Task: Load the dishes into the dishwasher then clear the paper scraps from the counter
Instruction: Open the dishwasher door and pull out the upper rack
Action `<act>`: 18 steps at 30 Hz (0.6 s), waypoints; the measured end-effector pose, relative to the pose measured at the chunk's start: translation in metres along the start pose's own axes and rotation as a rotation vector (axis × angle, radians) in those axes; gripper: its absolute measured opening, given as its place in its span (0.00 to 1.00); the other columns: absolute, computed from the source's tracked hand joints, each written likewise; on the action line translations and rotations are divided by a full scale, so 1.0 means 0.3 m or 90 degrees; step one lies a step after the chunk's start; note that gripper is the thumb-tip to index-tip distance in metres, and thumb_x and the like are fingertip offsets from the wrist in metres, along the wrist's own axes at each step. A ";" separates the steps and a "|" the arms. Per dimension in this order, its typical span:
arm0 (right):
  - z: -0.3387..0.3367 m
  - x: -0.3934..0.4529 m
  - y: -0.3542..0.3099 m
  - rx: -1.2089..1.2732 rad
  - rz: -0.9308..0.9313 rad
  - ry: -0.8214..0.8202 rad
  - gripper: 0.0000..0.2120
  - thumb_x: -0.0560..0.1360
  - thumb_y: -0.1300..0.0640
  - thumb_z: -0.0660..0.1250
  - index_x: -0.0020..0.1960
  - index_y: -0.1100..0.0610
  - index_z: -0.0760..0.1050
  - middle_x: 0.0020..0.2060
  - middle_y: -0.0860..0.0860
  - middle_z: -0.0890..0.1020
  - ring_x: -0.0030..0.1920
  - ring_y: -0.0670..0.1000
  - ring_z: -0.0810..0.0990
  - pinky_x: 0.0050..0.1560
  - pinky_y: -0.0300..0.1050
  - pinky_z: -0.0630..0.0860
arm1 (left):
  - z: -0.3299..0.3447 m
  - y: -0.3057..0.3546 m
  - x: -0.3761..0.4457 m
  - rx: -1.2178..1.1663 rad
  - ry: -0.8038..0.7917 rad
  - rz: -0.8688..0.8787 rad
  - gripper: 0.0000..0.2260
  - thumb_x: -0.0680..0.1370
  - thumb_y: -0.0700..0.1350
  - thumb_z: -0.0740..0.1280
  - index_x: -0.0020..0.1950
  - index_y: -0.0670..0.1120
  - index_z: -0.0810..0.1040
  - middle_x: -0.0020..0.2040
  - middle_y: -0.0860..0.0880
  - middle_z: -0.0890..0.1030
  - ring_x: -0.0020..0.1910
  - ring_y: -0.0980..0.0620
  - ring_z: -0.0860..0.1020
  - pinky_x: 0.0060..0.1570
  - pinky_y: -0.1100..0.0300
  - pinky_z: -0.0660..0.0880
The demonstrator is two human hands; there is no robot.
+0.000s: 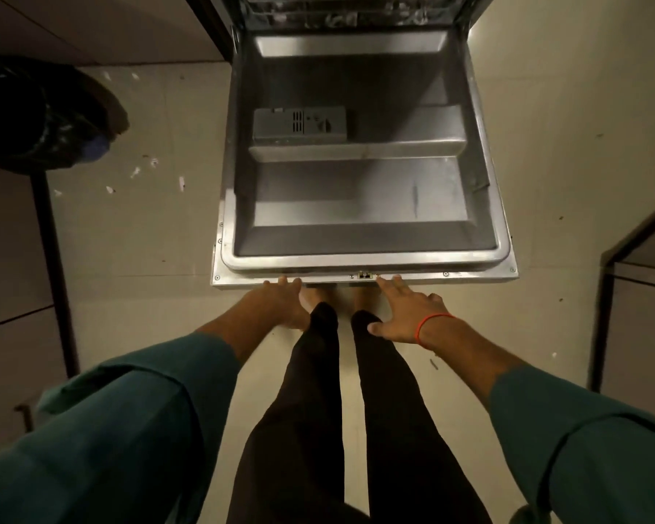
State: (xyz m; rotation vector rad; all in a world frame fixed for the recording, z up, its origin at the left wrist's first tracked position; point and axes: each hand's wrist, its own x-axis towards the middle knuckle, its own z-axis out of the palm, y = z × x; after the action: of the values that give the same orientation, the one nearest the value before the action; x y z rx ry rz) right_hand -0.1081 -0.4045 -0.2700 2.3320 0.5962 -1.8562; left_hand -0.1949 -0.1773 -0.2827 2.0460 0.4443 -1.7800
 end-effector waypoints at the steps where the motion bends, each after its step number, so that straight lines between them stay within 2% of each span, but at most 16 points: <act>1: 0.012 0.021 0.003 0.003 0.001 -0.008 0.46 0.75 0.35 0.66 0.82 0.43 0.41 0.82 0.52 0.45 0.79 0.61 0.59 0.77 0.64 0.54 | 0.011 -0.005 0.025 -0.007 -0.008 0.002 0.45 0.77 0.55 0.71 0.84 0.50 0.46 0.84 0.44 0.47 0.82 0.37 0.51 0.78 0.41 0.59; 8: 0.109 0.210 0.050 0.051 0.003 -0.043 0.46 0.76 0.35 0.66 0.82 0.43 0.41 0.82 0.51 0.46 0.80 0.61 0.54 0.77 0.64 0.53 | 0.150 -0.035 0.244 -0.051 -0.020 0.003 0.46 0.77 0.54 0.70 0.84 0.51 0.41 0.84 0.44 0.42 0.82 0.35 0.44 0.78 0.36 0.55; 14: 0.178 0.349 0.079 0.113 0.004 0.059 0.38 0.77 0.40 0.67 0.81 0.49 0.54 0.79 0.54 0.63 0.77 0.60 0.62 0.75 0.60 0.62 | 0.258 -0.047 0.399 -0.088 0.004 0.005 0.47 0.77 0.54 0.70 0.84 0.51 0.40 0.84 0.45 0.41 0.82 0.35 0.45 0.77 0.36 0.56; 18: 0.202 0.422 0.102 0.179 0.022 0.103 0.34 0.79 0.42 0.66 0.80 0.50 0.59 0.78 0.53 0.66 0.77 0.58 0.63 0.76 0.58 0.63 | 0.286 -0.066 0.534 -0.075 0.004 -0.001 0.45 0.77 0.54 0.69 0.84 0.52 0.41 0.84 0.45 0.43 0.82 0.35 0.47 0.77 0.36 0.57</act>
State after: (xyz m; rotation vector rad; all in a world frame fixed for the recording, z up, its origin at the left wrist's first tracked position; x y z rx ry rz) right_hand -0.1297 -0.4215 -0.4109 2.6697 0.3246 -1.8539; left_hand -0.2558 -0.2044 -0.4530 1.9708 0.5386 -1.7068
